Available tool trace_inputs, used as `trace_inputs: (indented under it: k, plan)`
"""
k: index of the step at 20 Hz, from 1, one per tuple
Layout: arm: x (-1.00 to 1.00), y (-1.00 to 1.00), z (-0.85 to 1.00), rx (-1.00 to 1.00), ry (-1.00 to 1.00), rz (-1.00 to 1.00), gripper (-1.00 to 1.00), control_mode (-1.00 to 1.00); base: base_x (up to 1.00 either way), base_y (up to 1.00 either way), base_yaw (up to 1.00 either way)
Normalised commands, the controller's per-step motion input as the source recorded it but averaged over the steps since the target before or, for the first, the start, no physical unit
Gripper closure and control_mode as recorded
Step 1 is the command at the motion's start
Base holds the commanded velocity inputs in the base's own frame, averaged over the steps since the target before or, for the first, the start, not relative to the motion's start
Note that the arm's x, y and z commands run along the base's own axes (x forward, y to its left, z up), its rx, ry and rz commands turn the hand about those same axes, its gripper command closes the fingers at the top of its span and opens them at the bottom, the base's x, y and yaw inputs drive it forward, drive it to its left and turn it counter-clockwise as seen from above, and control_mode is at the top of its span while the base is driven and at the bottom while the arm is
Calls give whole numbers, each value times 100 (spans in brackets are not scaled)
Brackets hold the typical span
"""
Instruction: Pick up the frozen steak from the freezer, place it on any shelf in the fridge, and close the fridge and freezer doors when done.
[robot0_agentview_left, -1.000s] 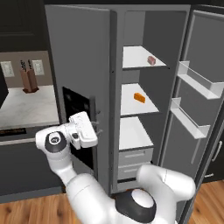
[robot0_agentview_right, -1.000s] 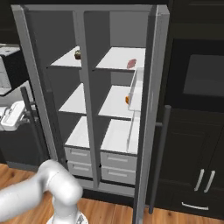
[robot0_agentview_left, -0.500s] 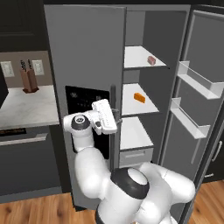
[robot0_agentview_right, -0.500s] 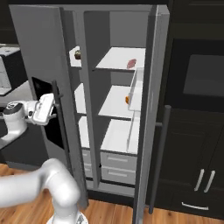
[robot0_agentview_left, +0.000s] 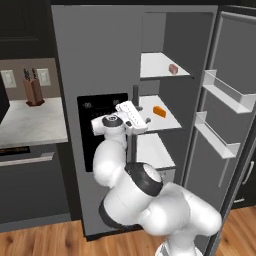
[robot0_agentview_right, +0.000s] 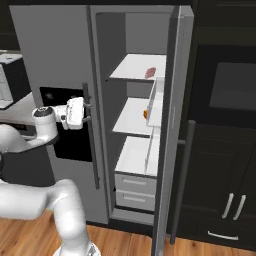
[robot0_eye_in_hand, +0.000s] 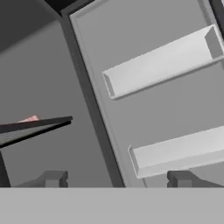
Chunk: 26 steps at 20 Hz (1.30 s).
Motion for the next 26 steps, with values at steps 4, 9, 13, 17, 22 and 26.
trace_inputs:
  k: [4,9,13,17,22,26]
  plan:
    - [100,-40,0,0,0,4,-100,-100,0,0,0]
    - [97,-40,0,0,0,3,-100,-100,0,0,0]
    - [-11,-8,18,4,1,1,-100,-100,0,0,0]
    - [-100,0,93,0,-24,15,-100,-100,0,0,0]
    - [-100,-20,39,0,-21,21,-100,-100,0,0,0]
    - [-100,-67,-1,0,-7,27,-100,-100,0,0,0]
